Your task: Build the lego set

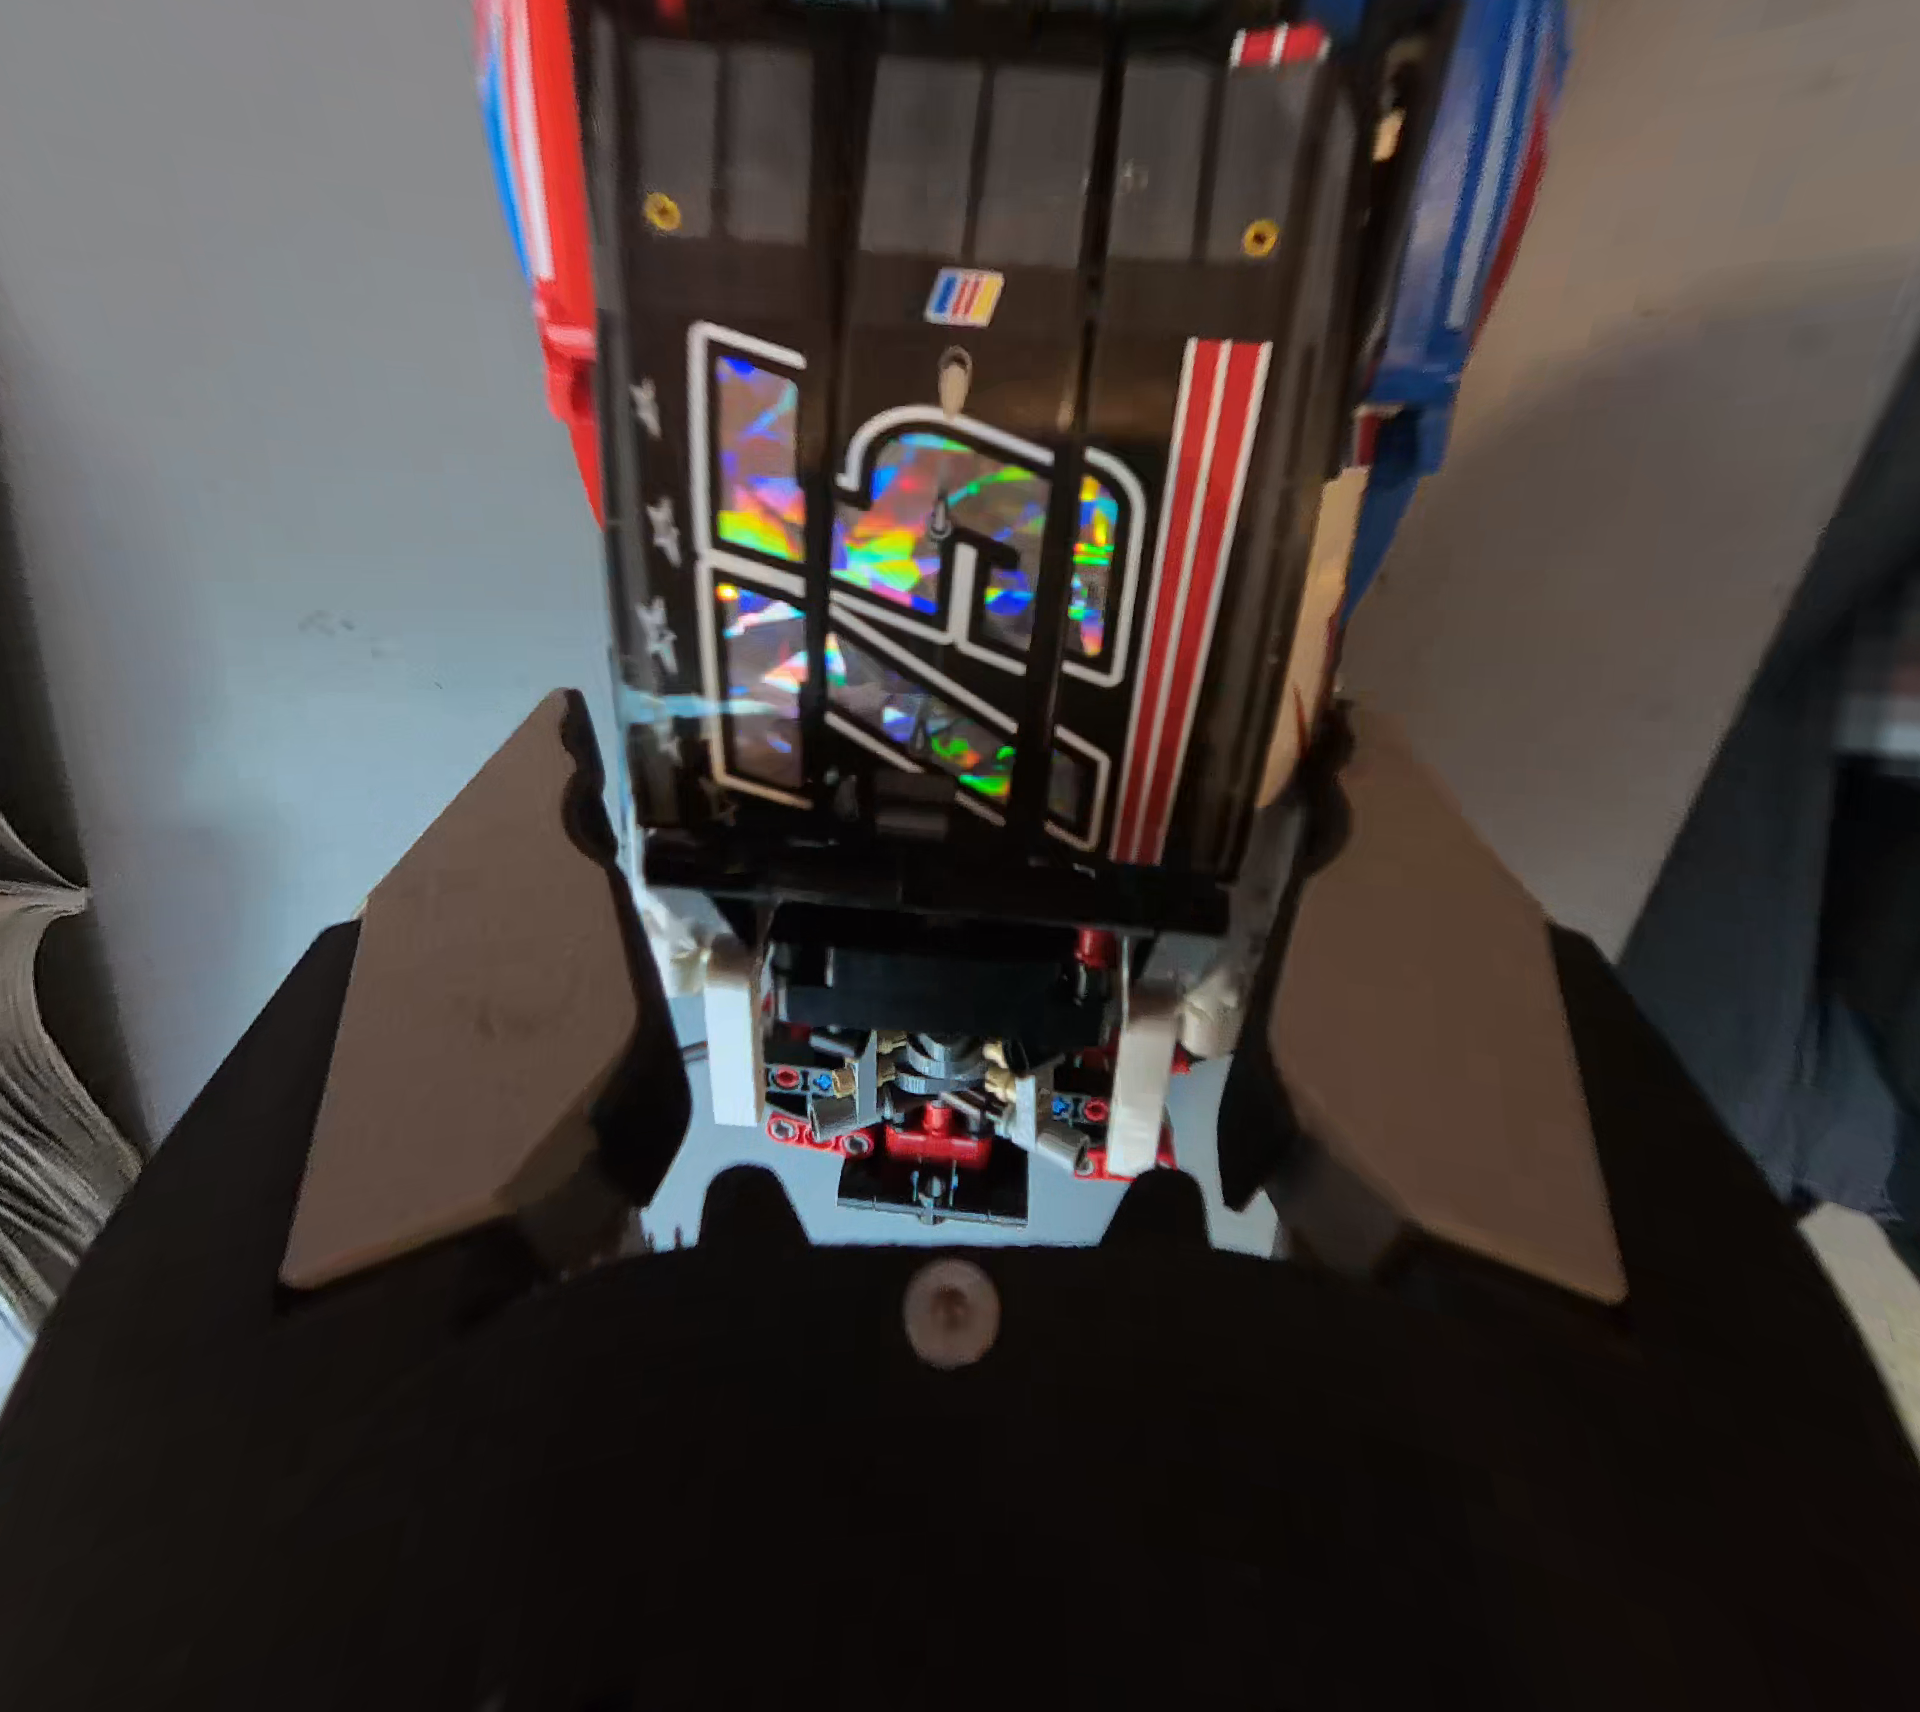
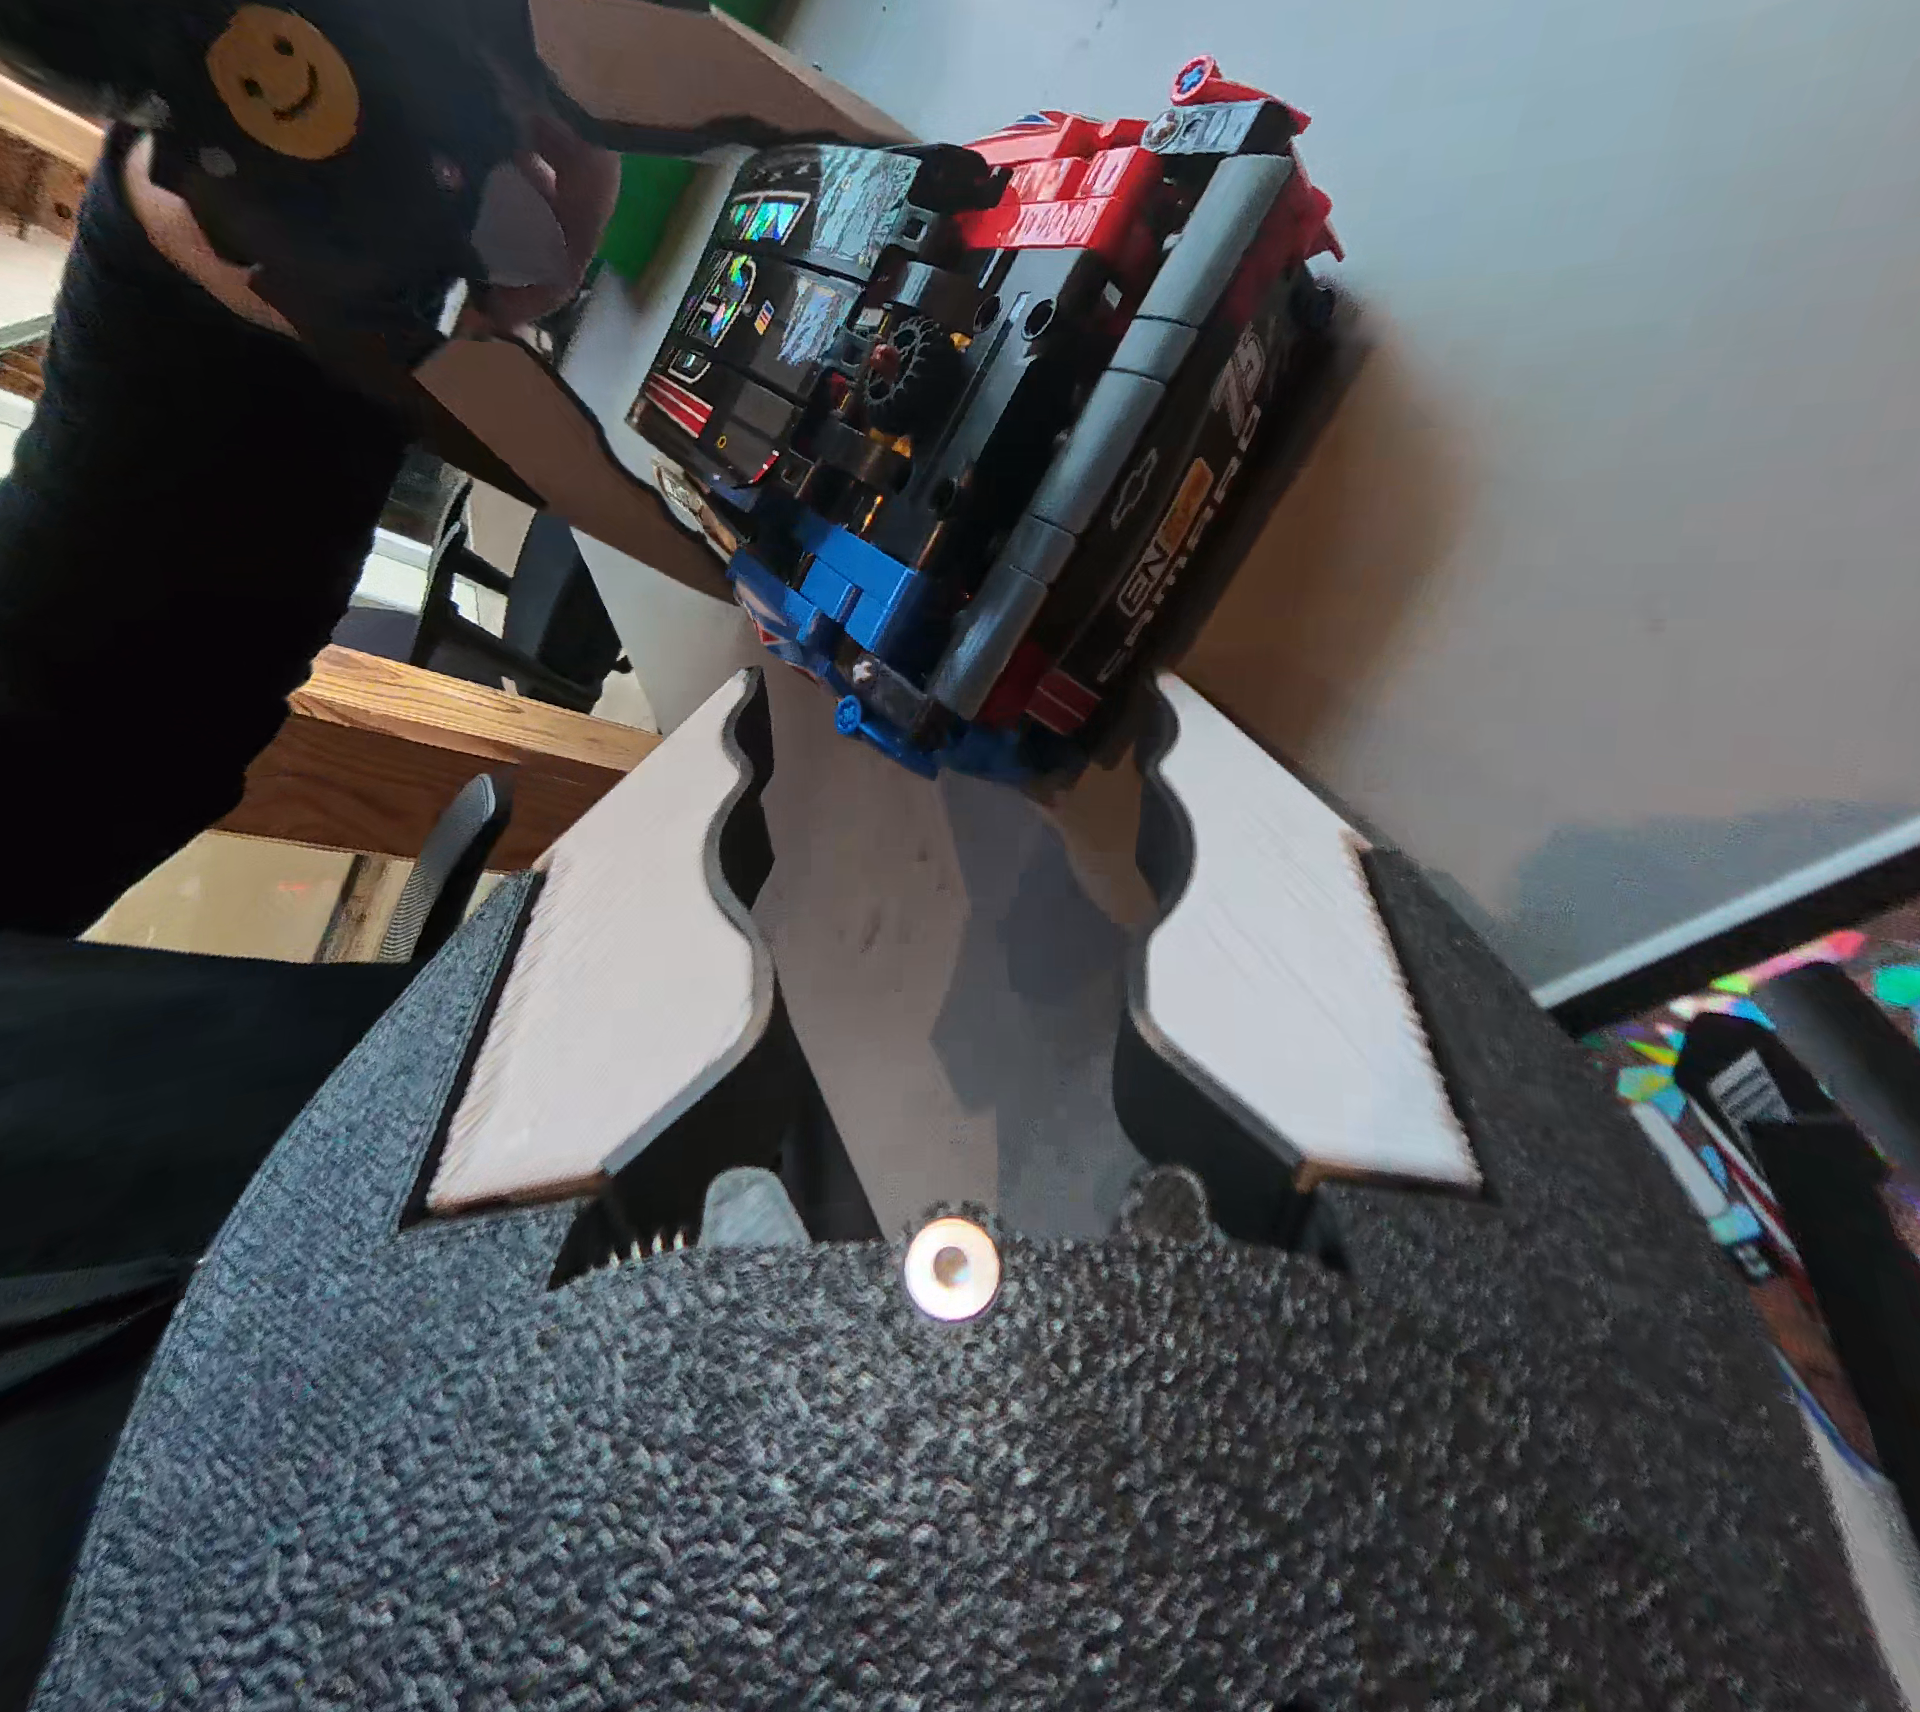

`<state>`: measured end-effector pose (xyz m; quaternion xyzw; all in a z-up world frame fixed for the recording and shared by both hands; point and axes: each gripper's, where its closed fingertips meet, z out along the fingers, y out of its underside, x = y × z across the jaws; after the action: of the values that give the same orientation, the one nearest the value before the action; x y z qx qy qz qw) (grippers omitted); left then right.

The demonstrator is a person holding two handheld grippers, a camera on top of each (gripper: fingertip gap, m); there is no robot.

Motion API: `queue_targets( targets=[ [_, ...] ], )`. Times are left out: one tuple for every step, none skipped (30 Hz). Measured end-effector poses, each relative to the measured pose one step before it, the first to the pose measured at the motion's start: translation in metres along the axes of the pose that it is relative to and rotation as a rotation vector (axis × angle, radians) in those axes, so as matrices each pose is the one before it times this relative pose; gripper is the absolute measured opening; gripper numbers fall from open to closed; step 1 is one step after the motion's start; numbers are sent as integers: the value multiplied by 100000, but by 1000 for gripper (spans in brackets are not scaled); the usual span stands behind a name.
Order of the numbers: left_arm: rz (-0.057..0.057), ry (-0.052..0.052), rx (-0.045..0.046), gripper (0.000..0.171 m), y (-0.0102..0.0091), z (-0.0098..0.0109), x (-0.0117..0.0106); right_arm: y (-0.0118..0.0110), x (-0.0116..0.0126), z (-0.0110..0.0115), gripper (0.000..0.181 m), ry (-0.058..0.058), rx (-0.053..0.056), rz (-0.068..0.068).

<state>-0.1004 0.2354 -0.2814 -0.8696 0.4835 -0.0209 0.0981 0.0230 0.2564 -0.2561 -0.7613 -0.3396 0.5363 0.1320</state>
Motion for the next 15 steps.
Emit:
queue_targets(
  targets=[
    [709,11,-2753,132,356,507,187,-8,-94,280,69,-967,-145,437],
    [-492,1062,-601,133,30,123,101,-103,-37,141,68,-369,374,68],
    [-1146,1044,178,132,-31,12,29,-82,4,29,67,-94,82,-426],
    [-89,415,-7,132,-1,13,-16,-43,40,4,66,192,-253,-263],
    [160,67,-125,132,2,3,9,0,54,6,65,533,-210,-515],
    [29,-61,-96,132,5,-6,-5,25,94,32,63,1084,-244,-848],
    [-92,-44,116,132,-3,6,3,30,52,23,61,1046,-253,-924],
    [-193,-93,262,132,1,-8,9,14,-41,21,62,700,-176,-591],
    [-180,18,94,132,15,-9,43,-1,-106,9,62,562,-72,-400],
    [-149,110,-161,132,69,-11,80,38,-126,35,64,579,-343,-726],
    [23,274,-431,132,131,-34,110,90,-141,52,64,686,-702,-1131],
    [-47,269,-523,132,163,-44,126,66,-155,67,63,631,-522,-963],
    [-320,263,-548,132,212,-41,140,10,-198,85,63,378,-242,-455],
    [-590,478,-603,131,261,-71,183,-21,-207,106,63,143,-121,-335],
    [-950,729,-476,130,306,-99,198,-78,-223,115,62,-4,64,-426]
  ],
)
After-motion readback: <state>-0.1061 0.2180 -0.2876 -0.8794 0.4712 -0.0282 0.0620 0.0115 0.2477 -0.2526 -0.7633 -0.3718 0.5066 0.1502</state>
